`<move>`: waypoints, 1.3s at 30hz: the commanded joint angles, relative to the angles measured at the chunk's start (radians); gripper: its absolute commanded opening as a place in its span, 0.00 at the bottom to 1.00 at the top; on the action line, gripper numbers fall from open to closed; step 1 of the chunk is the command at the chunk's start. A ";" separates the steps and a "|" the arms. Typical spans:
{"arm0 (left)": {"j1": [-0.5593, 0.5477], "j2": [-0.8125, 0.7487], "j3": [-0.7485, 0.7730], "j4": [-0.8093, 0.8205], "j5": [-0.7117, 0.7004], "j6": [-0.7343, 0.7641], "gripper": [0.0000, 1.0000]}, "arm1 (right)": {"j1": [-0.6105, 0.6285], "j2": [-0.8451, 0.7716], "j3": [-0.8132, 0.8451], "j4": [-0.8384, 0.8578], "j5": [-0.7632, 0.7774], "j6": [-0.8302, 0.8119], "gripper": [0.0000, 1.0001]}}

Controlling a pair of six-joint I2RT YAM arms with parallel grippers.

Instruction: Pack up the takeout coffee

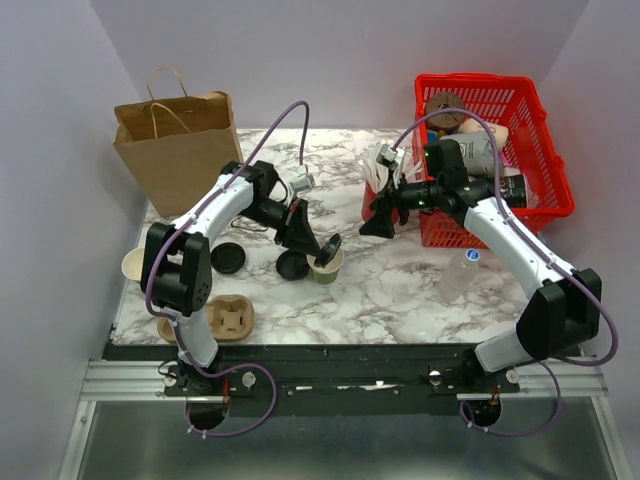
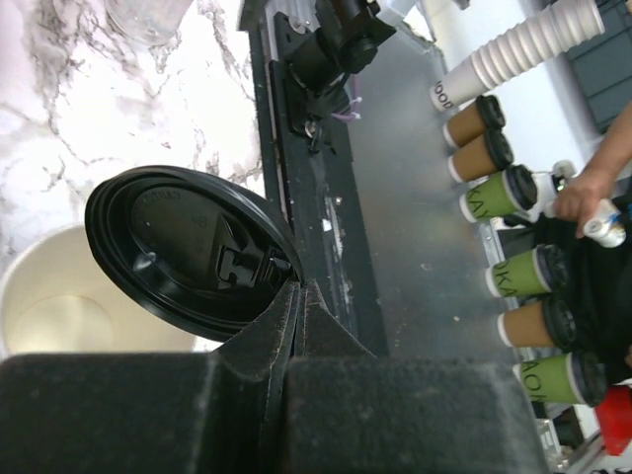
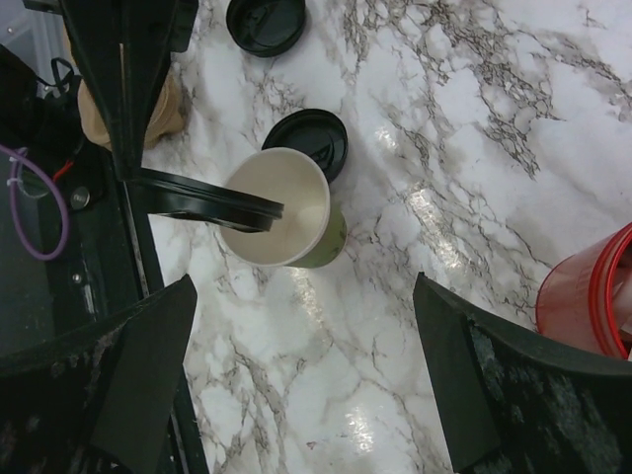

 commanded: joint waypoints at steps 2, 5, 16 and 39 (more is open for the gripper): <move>0.000 0.018 -0.045 -0.048 0.201 0.028 0.00 | 0.012 0.053 -0.011 0.080 -0.055 -0.076 1.00; 0.004 0.052 -0.036 -0.057 0.227 0.028 0.00 | 0.028 0.079 0.000 0.082 -0.052 -0.102 1.00; 0.032 0.139 -0.003 -0.117 0.240 0.062 0.00 | 0.098 0.113 -0.022 0.112 -0.071 -0.116 1.00; 0.087 0.132 -0.014 -0.097 0.241 -0.002 0.05 | 0.189 0.214 0.040 0.177 -0.053 -0.132 1.00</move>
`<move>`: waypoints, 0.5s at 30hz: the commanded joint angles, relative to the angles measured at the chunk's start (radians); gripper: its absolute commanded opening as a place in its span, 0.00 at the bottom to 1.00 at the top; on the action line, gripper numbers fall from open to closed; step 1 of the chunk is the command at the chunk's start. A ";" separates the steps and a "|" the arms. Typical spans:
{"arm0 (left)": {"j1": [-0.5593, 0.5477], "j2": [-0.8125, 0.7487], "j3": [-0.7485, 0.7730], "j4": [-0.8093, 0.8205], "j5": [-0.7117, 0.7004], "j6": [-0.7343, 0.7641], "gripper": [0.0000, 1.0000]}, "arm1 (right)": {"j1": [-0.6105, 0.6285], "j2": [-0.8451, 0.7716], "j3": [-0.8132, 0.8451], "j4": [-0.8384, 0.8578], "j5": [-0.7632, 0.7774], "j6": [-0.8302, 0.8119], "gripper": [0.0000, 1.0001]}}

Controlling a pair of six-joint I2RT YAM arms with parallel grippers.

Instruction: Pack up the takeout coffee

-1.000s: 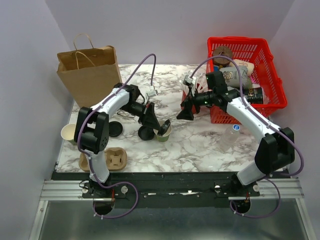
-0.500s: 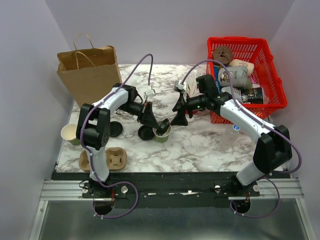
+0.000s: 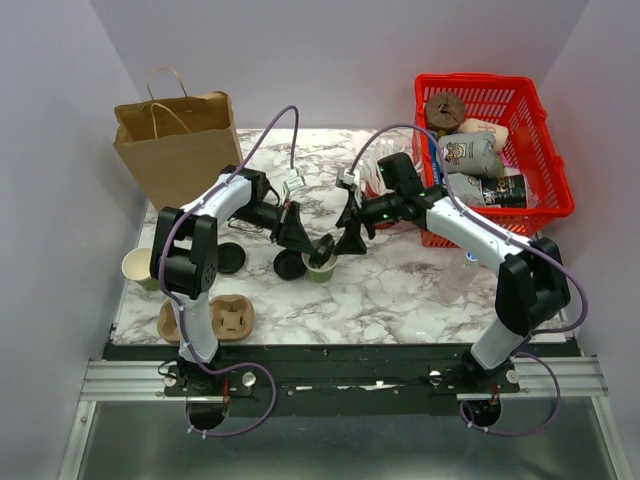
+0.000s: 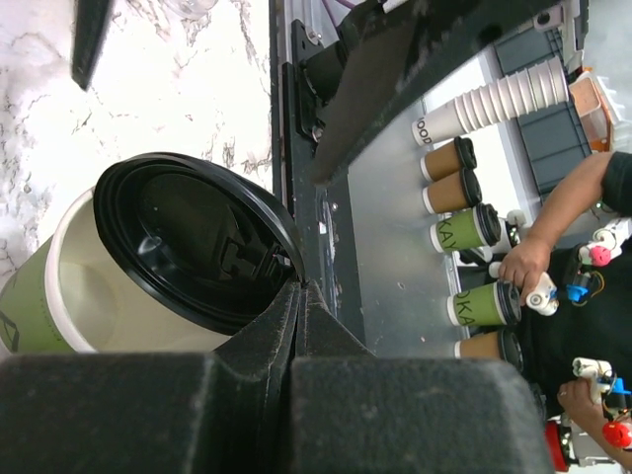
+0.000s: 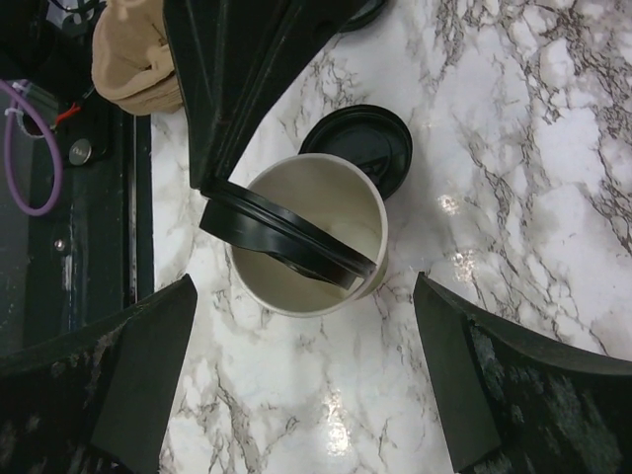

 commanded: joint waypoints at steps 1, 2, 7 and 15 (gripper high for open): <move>0.017 -0.004 0.005 -0.072 0.205 0.009 0.05 | 0.025 0.030 0.052 0.057 -0.010 -0.018 1.00; 0.020 -0.006 0.004 -0.074 0.205 0.009 0.06 | 0.028 0.035 0.055 0.065 -0.004 -0.008 1.00; 0.034 -0.008 -0.002 -0.066 0.205 0.001 0.11 | 0.037 0.060 0.075 0.094 0.000 0.022 1.00; 0.060 0.000 0.000 -0.061 0.207 -0.009 0.21 | 0.054 0.109 0.121 0.105 0.044 0.044 0.99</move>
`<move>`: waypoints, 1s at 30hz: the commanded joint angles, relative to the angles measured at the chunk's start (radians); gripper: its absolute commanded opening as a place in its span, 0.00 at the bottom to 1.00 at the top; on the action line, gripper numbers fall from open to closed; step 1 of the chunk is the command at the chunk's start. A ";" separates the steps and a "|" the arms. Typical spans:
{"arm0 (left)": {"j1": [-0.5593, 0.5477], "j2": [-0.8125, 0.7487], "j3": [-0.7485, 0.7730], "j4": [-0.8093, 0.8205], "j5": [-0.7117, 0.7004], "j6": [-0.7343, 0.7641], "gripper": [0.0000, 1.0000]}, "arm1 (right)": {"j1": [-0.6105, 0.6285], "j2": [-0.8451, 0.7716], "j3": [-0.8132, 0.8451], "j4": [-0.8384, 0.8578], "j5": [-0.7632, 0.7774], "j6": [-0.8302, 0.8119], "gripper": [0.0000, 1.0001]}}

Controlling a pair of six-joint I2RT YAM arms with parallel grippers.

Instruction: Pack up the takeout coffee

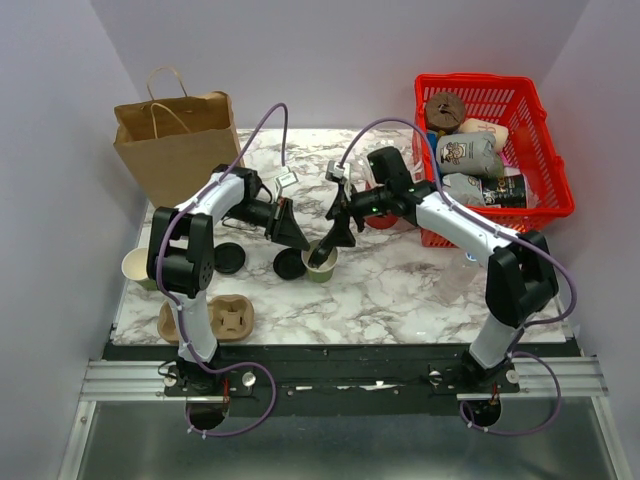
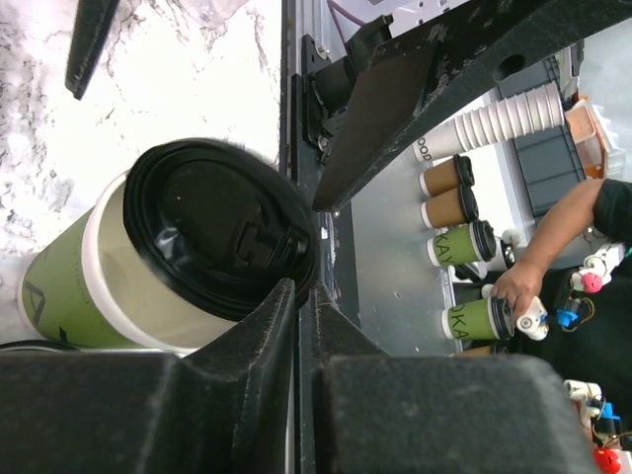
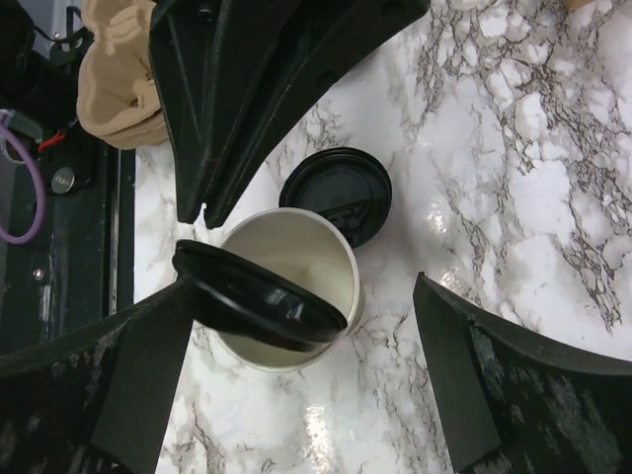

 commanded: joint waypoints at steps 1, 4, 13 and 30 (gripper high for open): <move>0.015 0.002 0.001 -0.063 0.203 0.025 0.22 | 0.016 0.041 0.048 0.041 0.032 0.014 0.99; 0.019 0.003 0.003 -0.069 0.203 0.032 0.23 | 0.017 0.060 0.062 0.042 0.046 0.021 0.99; 0.053 -0.006 0.009 -0.152 0.197 0.154 0.32 | 0.022 0.104 0.125 0.051 0.084 0.074 0.99; 0.067 0.038 0.029 -0.155 0.174 0.191 0.54 | 0.033 0.164 0.169 0.054 0.135 0.129 0.99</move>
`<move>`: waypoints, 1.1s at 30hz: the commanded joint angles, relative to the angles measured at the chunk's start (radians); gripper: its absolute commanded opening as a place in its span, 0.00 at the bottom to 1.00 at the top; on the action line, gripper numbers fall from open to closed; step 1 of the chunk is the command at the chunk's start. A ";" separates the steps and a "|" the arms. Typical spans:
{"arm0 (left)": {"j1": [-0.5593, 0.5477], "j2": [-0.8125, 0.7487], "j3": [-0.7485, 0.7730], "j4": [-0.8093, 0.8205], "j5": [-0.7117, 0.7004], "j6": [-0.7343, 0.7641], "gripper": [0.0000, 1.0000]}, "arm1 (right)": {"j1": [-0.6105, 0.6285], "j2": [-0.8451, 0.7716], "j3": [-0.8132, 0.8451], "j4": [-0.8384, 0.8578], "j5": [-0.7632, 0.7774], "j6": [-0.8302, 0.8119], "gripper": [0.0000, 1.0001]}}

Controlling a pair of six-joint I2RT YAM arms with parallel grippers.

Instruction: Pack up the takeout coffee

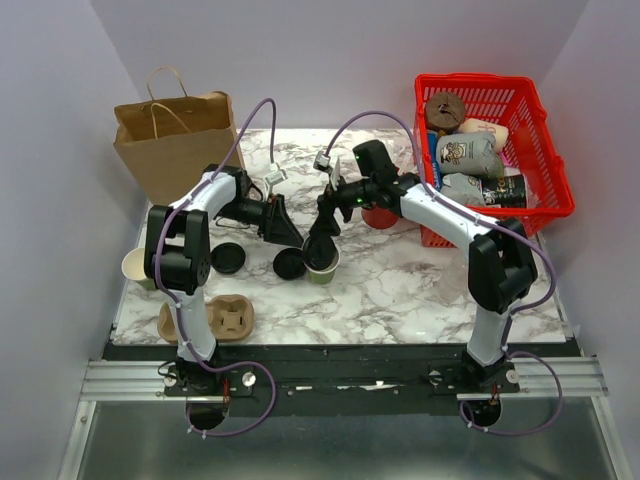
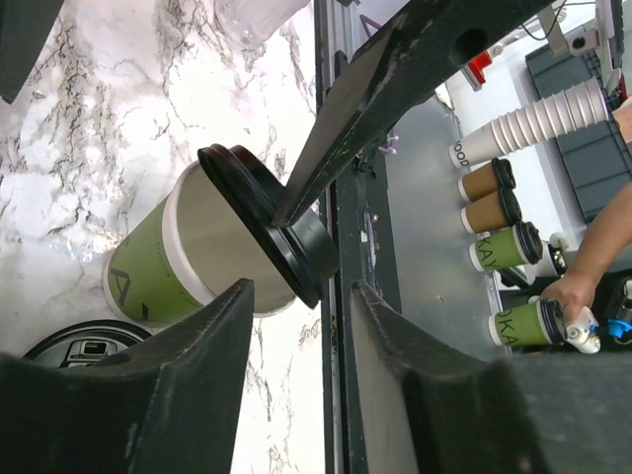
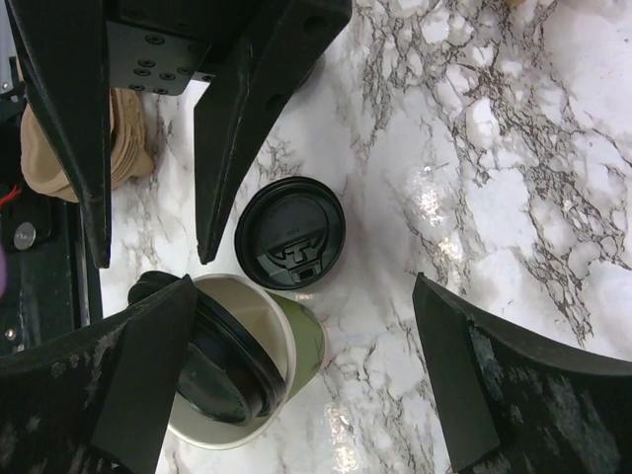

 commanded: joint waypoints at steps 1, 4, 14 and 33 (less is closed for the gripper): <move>-0.001 0.031 0.040 -0.151 0.170 0.056 0.54 | 0.007 0.026 0.028 0.023 0.035 0.012 0.99; -0.001 0.032 0.047 -0.149 0.153 0.047 0.62 | 0.007 0.029 0.036 0.022 0.039 0.014 0.99; -0.001 0.060 0.075 -0.149 0.099 0.024 0.99 | 0.008 0.031 0.022 0.023 0.036 0.020 0.99; 0.001 0.132 0.305 -0.148 -0.028 -0.200 0.99 | 0.010 0.023 0.000 0.017 0.042 0.018 0.99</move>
